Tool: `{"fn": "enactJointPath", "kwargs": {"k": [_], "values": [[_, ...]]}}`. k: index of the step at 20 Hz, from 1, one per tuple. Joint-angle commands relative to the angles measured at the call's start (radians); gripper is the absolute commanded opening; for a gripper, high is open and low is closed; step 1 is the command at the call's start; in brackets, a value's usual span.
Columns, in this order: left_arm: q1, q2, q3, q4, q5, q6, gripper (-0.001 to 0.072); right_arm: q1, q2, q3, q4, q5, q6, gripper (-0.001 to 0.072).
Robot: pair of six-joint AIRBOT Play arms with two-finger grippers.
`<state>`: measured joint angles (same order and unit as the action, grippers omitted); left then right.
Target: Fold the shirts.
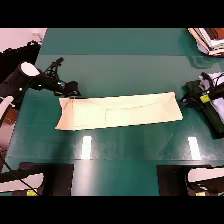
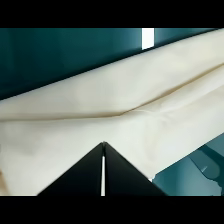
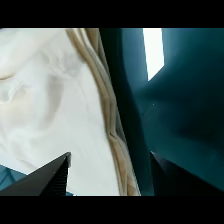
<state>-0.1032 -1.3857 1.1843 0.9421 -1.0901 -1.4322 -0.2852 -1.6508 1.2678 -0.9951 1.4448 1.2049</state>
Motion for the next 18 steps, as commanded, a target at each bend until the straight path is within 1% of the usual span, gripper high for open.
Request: {"fn": "enactJointPath", "kwargs": {"k": [1, 2, 3, 4, 5, 6, 7, 10, 11, 14, 16, 18], "values": [[-0.103, -0.004, 0.002, -0.01, 0.079, -0.011, 0.0026, -0.01, -0.031, -0.093, 0.136, -0.035, -0.064, 0.0545], [-0.136, -0.008, 0.002, -0.011, 0.09, -0.012, 0.0025, 0.006, -0.043, -0.104, 0.159, -0.037, -0.083, 0.0456], [-0.172, -0.016, 0.001, -0.01, 0.103, -0.023, 0.0025, 0.024, -0.05, -0.108, 0.172, -0.043, -0.098, 0.0425], [-0.204, -0.027, 0.001, -0.01, 0.113, -0.039, 0.0025, 0.038, -0.05, -0.108, 0.173, -0.049, -0.113, 0.0322], [-0.238, -0.043, 0.002, -0.01, 0.127, -0.058, 0.0025, 0.053, -0.041, -0.107, 0.175, -0.058, -0.131, 0.014], [-0.267, -0.061, 0.002, -0.023, 0.146, -0.064, 0.0025, 0.062, -0.025, -0.107, 0.18, -0.06, -0.146, 0.0046], [-0.298, -0.085, 0.004, -0.056, 0.168, -0.06, 0.0024, 0.068, -0.002, -0.106, 0.192, -0.056, -0.167, 0.0016], [-0.373, -0.183, 0.07, -0.09, 0.205, -0.06, 0.0024, 0.09, 0.102, -0.068, 0.195, -0.018, -0.16, 0.0015], [-0.396, -0.225, 0.108, -0.09, 0.203, -0.061, 0.0024, 0.103, 0.142, -0.043, 0.203, -0.004, -0.137, 0.0015], [-0.447, -0.334, 0.196, -0.09, 0.185, -0.064, 0.0025, 0.17, 0.246, 0.064, 0.3, 0.021, -0.052, 0.0015], [-0.466, -0.378, 0.213, -0.09, 0.193, -0.092, 0.0024, 0.234, 0.291, 0.142, 0.366, 0.022, -0.016, 0.0015], [-0.466, -0.404, 0.214, -0.09, 0.195, -0.113, 0.0024, 0.303, 0.303, 0.216, 0.376, 0.027, 0.031, 0.0015]]}}
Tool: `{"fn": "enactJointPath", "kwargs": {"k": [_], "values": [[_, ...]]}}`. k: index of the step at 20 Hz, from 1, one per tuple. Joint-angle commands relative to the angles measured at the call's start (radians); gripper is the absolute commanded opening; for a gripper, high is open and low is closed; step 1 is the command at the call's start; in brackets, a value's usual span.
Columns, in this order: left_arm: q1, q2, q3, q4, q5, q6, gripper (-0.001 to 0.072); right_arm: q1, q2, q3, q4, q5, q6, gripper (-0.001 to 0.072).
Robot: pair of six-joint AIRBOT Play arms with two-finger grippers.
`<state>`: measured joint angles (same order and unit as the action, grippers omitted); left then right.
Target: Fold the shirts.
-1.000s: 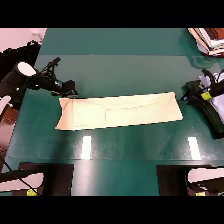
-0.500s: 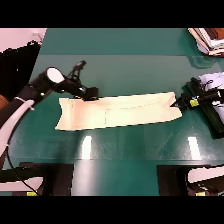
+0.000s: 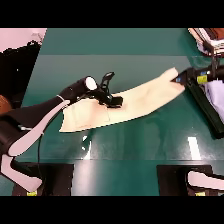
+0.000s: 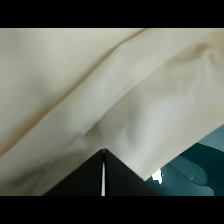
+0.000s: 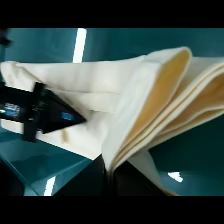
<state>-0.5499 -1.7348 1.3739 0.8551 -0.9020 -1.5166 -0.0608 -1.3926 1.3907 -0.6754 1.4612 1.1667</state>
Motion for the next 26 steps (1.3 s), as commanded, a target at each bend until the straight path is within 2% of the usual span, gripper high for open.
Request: {"fn": "enactJointPath", "kwargs": {"k": [1, 6, 11, 17, 22, 23, 24, 25, 26], "values": [[-0.019, -0.061, 0.024, -0.002, 0.01, -0.029, 0.0024, 0.114, 0.041, 0.125, 0.056, 0.016, 0.085, 0.0015], [-0.011, -0.055, 0.026, -0.003, 0.01, -0.028, 0.0025, 0.291, 0.041, 0.205, 0.058, 0.005, 0.1, 0.0015], [0.085, -0.001, 0.129, 0.036, -0.14, -0.012, 0.0024, 0.449, 0.041, 0.211, 0.056, -0.074, 0.099, 0.0015], [0.352, 0.266, 0.137, 0.248, -0.225, -0.009, 0.0025, 0.678, 0.007, 0.211, 0.055, -0.32, 0.076, 0.0015], [0.579, 0.466, 0.137, 0.32, -0.269, 0.007, 0.0026, 0.938, -0.18, 0.211, 0.053, -0.54, -0.008, 0.0024], [0.613, 0.492, 0.137, 0.32, -0.269, 0.006, 0.0026, 0.972, -0.218, 0.211, 0.054, -0.56, -0.01, 0.0132], [0.637, 0.51, 0.137, 0.32, -0.269, 0.006, 0.0025, 0.998, -0.254, 0.211, 0.053, -0.57, -0.018, 0.033], [0.656, 0.523, 0.137, 0.32, -0.271, 0.006, 0.0025, 1.012, -0.281, 0.211, 0.054, -0.57, -0.038, 0.048], [0.668, 0.531, 0.137, 0.32, -0.275, 0.006, 0.0026, 1.014, -0.301, 0.211, 0.053, -0.56, -0.045, 0.0541]]}}
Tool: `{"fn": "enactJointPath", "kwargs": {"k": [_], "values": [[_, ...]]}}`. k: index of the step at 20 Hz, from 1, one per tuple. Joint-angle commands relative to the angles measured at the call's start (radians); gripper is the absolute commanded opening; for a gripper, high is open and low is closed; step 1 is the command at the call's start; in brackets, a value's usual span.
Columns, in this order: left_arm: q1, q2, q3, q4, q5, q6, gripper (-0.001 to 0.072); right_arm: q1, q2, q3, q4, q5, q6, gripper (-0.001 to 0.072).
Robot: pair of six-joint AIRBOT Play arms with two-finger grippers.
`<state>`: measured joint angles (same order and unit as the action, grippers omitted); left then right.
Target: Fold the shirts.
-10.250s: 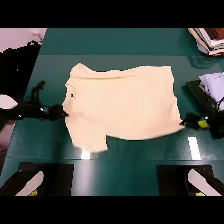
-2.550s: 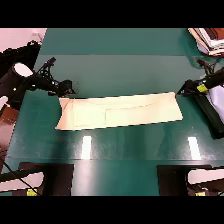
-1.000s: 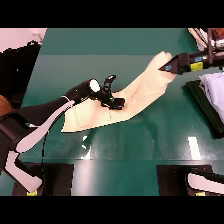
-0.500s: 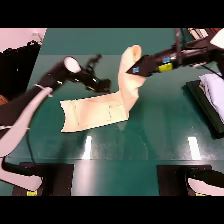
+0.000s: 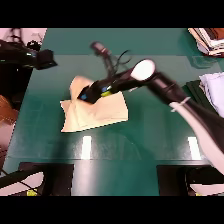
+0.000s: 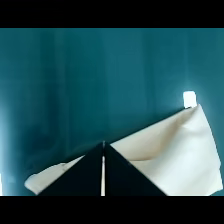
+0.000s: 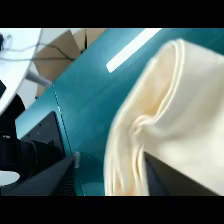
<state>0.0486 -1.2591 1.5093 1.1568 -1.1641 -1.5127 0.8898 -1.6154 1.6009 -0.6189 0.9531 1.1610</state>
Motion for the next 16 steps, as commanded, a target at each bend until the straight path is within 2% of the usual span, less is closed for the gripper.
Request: {"fn": "enactJointPath", "kwargs": {"k": [1, 2, 3, 5, 7, 11, 13, 16], "values": [[0.075, 0.057, 0.001, 0.017, -0.019, 0.002, 0.0025, 0.056, -0.086, 0.001, -0.004, -0.023, -0.04, 0.0533], [0.075, 0.056, 0.001, 0.017, -0.03, 0.003, 0.0025, 0.038, -0.084, 0.001, -0.013, 0.017, -0.04, 0.0507], [0.074, 0.056, 0.001, 0.017, -0.039, 0.003, 0.0025, 0.011, -0.076, 0.001, -0.031, 0.061, -0.038, 0.0447], [0.074, 0.056, 0.001, 0.01, -0.051, 0.003, 0.0025, -0.067, -0.043, -0.005, -0.145, 0.166, 0.004, 0.0447], [0.074, 0.056, 0.001, 0.01, -0.076, 0.003, 0.0025, -0.16, 0.015, -0.076, -0.236, 0.201, 0.039, 0.0447], [0.074, 0.056, 0.001, 0.01, -0.092, 0.003, 0.0025, -0.385, 0.127, -0.327, -0.246, 0.195, 0.062, 0.0454], [0.074, 0.056, 0.001, 0.01, -0.085, 0.003, 0.0026, -0.484, 0.137, -0.425, -0.237, 0.193, 0.062, 0.0677], [0.074, 0.056, 0.001, 0.007, -0.064, 0.003, 0.0025, -0.567, 0.079, -0.494, -0.145, 0.189, 0.061, 0.0674]]}}
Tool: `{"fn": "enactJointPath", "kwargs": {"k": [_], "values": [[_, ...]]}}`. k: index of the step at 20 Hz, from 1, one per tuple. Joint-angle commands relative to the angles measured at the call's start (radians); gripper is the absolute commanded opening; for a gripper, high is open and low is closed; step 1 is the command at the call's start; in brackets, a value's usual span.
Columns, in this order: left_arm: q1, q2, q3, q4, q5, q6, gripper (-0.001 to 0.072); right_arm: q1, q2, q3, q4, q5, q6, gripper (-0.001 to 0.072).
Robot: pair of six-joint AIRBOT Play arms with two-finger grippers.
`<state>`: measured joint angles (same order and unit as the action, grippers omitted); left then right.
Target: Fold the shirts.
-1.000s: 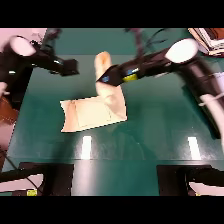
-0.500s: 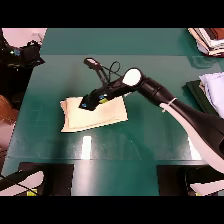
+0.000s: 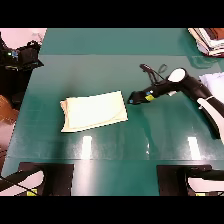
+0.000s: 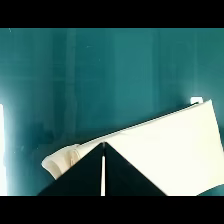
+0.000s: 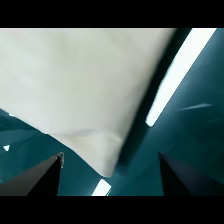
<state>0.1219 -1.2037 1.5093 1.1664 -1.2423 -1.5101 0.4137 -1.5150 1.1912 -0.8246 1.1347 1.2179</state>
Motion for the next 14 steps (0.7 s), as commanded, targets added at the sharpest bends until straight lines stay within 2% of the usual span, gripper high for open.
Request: {"fn": "enactJointPath", "kwargs": {"k": [1, 4, 8, 10, 11, 12, 13, 14], "values": [[0.001, 0.0, 0.001, -0.004, 0.018, 0.0, 0.0026, -0.093, -0.056, -0.088, 0.104, 0.008, 0.003, 0.0655], [0.001, -0.001, 0.001, -0.007, 0.024, 0.0, 0.0025, -0.048, -0.161, -0.06, 0.243, -0.002, -0.066, 0.0626], [0.001, -0.006, -0.004, -0.021, 0.029, 0.0, 0.0025, 0.09, -0.302, 0.101, 0.259, -0.008, -0.07, 0.0624], [0.001, -0.006, -0.004, -0.028, 0.027, 0.0, 0.0026, 0.146, -0.357, 0.181, 0.285, -0.027, -0.076, 0.0468], [0.001, -0.006, -0.004, -0.037, 0.026, 0.0, 0.0026, 0.17, -0.377, 0.219, 0.282, -0.043, -0.076, 0.044], [0.001, -0.006, -0.004, -0.054, 0.022, 0.0, 0.0026, 0.186, -0.392, 0.252, 0.282, -0.051, -0.076, 0.0347], [-0.006, -0.006, -0.004, -0.068, 0.02, 0.0, 0.0026, 0.198, -0.401, 0.283, 0.277, -0.056, -0.079, 0.014], [-0.021, -0.005, -0.004, -0.068, 0.02, 0.0, 0.0025, 0.199, -0.401, 0.306, 0.272, -0.061, -0.089, 0.0012]]}}
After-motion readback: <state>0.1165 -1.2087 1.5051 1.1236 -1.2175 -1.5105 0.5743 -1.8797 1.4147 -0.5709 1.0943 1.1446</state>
